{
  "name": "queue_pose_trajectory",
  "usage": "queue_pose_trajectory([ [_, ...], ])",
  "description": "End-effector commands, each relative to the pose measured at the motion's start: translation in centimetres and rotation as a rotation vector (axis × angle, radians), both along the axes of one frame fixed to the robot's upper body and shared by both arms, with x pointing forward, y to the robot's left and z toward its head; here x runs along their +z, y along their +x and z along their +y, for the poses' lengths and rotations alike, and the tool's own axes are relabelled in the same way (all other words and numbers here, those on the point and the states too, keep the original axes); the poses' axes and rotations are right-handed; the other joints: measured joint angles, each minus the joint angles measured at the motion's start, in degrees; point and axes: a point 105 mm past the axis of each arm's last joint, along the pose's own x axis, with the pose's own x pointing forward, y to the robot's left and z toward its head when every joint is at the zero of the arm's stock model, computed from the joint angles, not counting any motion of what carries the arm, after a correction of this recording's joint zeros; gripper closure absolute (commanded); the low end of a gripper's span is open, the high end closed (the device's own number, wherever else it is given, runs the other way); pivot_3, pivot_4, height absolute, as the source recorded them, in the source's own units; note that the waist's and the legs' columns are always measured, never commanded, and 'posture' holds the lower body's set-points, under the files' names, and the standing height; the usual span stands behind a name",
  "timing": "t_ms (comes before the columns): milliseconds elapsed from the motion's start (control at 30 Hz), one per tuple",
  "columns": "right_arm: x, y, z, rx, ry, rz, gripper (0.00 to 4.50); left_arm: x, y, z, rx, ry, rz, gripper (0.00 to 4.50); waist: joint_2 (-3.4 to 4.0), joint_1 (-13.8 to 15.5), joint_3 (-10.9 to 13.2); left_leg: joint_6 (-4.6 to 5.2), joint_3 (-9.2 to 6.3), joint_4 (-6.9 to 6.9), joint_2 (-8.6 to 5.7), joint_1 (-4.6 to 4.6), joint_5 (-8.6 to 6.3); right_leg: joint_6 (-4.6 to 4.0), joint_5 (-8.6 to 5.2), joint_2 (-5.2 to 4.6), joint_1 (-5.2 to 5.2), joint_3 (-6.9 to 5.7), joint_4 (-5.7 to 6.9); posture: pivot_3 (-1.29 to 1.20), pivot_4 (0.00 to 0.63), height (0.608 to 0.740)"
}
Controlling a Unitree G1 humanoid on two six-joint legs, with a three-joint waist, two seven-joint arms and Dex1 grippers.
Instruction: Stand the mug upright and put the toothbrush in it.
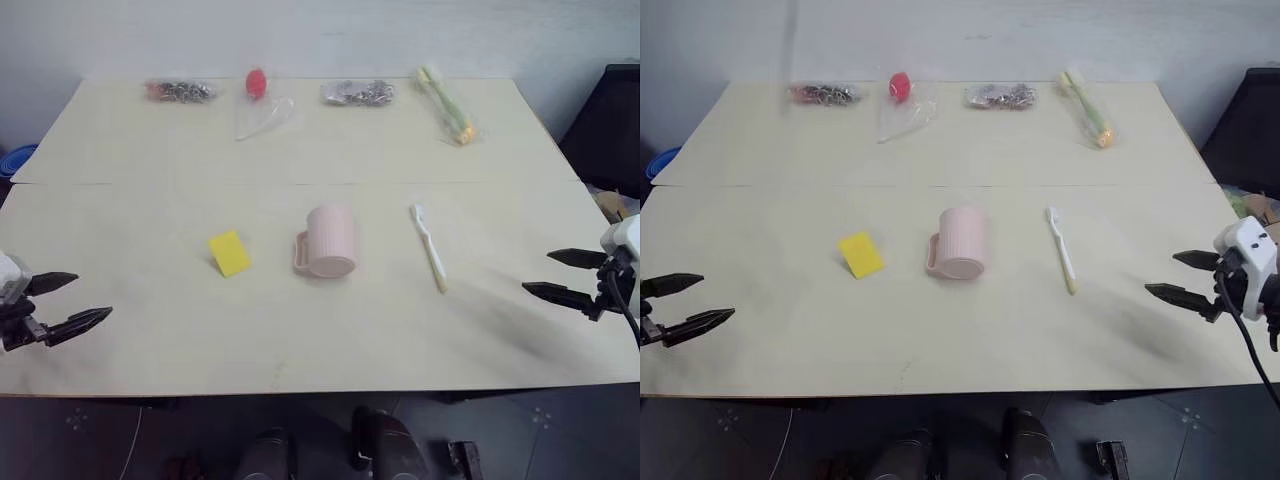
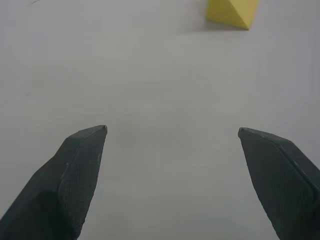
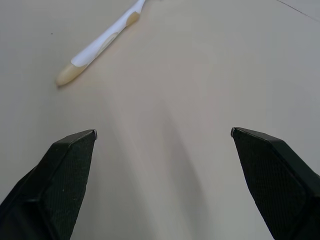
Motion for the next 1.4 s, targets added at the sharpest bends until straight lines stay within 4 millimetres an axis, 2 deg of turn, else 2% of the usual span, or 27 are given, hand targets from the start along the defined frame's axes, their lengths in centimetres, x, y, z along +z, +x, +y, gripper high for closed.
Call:
queue_pose_trajectory([
  [33,2.0,0.0,-0.1,-0.007,-0.008,-0.069,0.00,1.1,0.1,0.0,0.002,0.026,-0.043,0.03,0.00,0.0,0.0,0.00,0.01,0.00,0.00,0.00,0.00,0.00,0.00,0.00,-0.01,0.01,0.00,0.00,0.150,0.740],
  [367,2.1,0.6,0.2,-0.046,0.003,-0.091,0.00,1.2,0.8,-0.1,0.021,0.013,-0.055,0.03,0.00,0.1,0.0,0.00,0.03,0.00,-0.02,0.00,0.00,0.00,0.00,0.00,-0.01,0.03,0.02,0.00,0.150,0.740],
  [833,1.7,-0.2,1.3,-0.024,0.050,-0.047,0.00,1.2,1.2,-0.7,0.009,-0.023,-0.044,0.03,0.00,0.1,0.0,0.00,0.27,0.00,-0.02,0.00,0.00,0.00,0.00,0.02,-0.03,0.05,0.04,0.00,0.150,0.740],
  [1100,2.1,0.1,1.4,-0.029,0.056,-0.063,0.00,1.5,1.6,-1.3,-0.003,-0.051,-0.075,0.03,0.00,0.1,0.0,0.00,0.40,0.00,-0.02,0.01,0.00,0.00,0.00,0.02,-0.03,0.07,0.05,0.00,0.150,0.740],
  [1167,2.7,0.2,2.0,-0.015,0.081,-0.080,0.00,1.7,1.8,-2.0,-0.015,-0.069,-0.087,0.03,0.00,0.1,0.0,0.00,0.44,0.00,-0.02,0.01,0.00,0.00,0.00,0.02,-0.03,0.07,0.05,0.00,0.150,0.740],
  [1200,3.1,0.1,2.9,0.021,0.096,-0.087,0.00,1.8,2.0,-2.6,-0.029,-0.076,-0.097,0.03,0.00,0.1,0.0,0.00,0.45,0.00,-0.02,0.01,0.00,0.00,0.00,0.02,-0.03,0.07,0.06,0.00,0.150,0.740],
  [1400,6.0,-2.1,10.9,0.317,0.199,-0.069,0.00,1.9,3.9,-8.0,-0.173,-0.134,-0.113,0.03,0.00,0.2,0.0,-0.01,0.12,0.03,-0.02,0.03,0.00,0.04,0.02,0.01,-0.03,0.15,0.10,0.00,0.150,0.740],
])
